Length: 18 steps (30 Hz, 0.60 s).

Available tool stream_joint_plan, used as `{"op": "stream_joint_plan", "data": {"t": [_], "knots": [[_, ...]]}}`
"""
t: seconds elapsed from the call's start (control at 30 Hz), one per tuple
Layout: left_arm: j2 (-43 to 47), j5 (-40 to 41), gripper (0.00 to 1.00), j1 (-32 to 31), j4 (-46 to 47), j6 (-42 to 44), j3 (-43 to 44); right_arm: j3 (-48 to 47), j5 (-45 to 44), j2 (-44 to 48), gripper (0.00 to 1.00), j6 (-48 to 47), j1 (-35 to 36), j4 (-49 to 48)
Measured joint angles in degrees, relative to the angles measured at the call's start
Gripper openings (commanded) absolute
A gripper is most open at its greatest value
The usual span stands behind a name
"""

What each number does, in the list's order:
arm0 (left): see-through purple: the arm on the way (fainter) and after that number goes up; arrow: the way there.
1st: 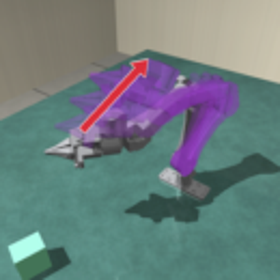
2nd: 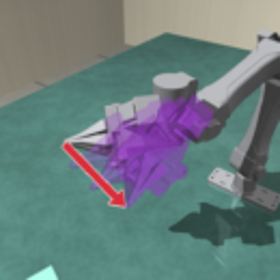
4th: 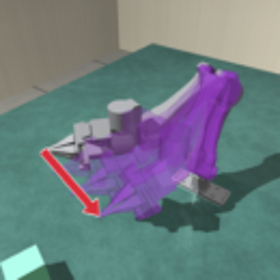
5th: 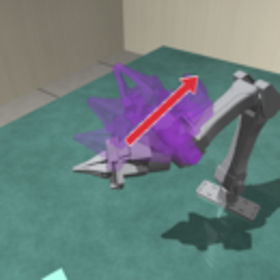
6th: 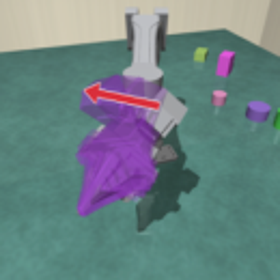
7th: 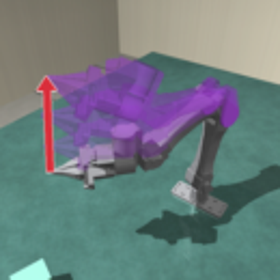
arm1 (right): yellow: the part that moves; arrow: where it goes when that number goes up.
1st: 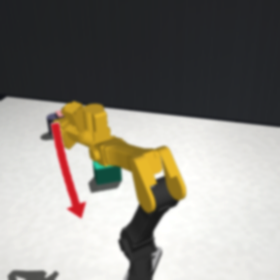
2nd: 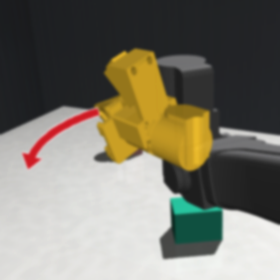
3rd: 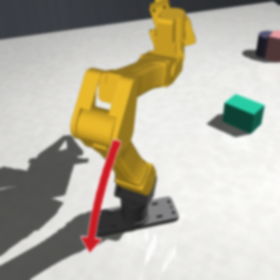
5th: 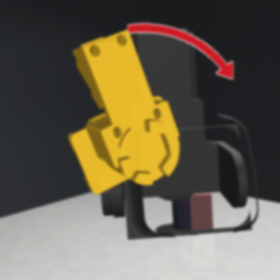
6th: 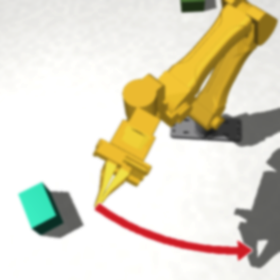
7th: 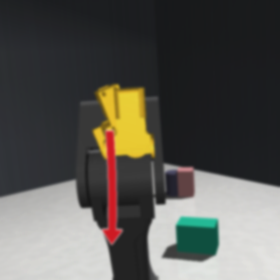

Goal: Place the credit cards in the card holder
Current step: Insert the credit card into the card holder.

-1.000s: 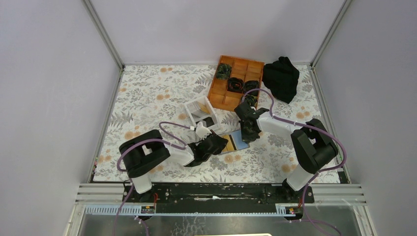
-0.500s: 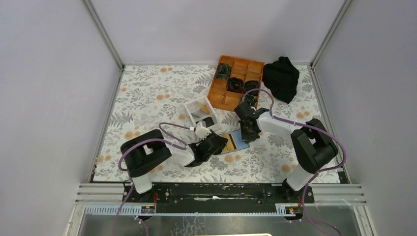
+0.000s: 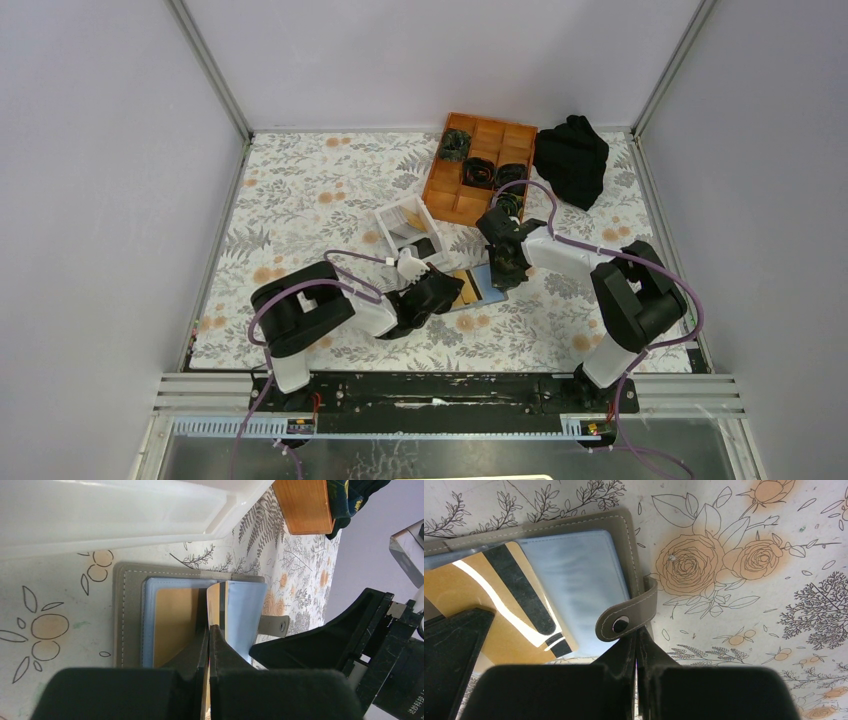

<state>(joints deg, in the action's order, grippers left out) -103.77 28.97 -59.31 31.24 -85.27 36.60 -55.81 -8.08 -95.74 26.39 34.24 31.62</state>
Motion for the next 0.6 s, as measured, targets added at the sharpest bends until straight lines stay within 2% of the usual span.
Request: {"op": "stream_joint_plan", "data": {"t": [0.3, 0.6], "knots": [[-0.9, -0.4, 0.00, 0.1, 1.6, 0.6, 0.0, -0.5, 0.0, -0.4, 0.01, 0.0, 0.0, 0.6], [-0.8, -1.2, 0.00, 0.1, 1.7, 5.9, 0.3, -1.2, 0.0, -1.0, 0.01, 0.0, 0.0, 1.3]]}}
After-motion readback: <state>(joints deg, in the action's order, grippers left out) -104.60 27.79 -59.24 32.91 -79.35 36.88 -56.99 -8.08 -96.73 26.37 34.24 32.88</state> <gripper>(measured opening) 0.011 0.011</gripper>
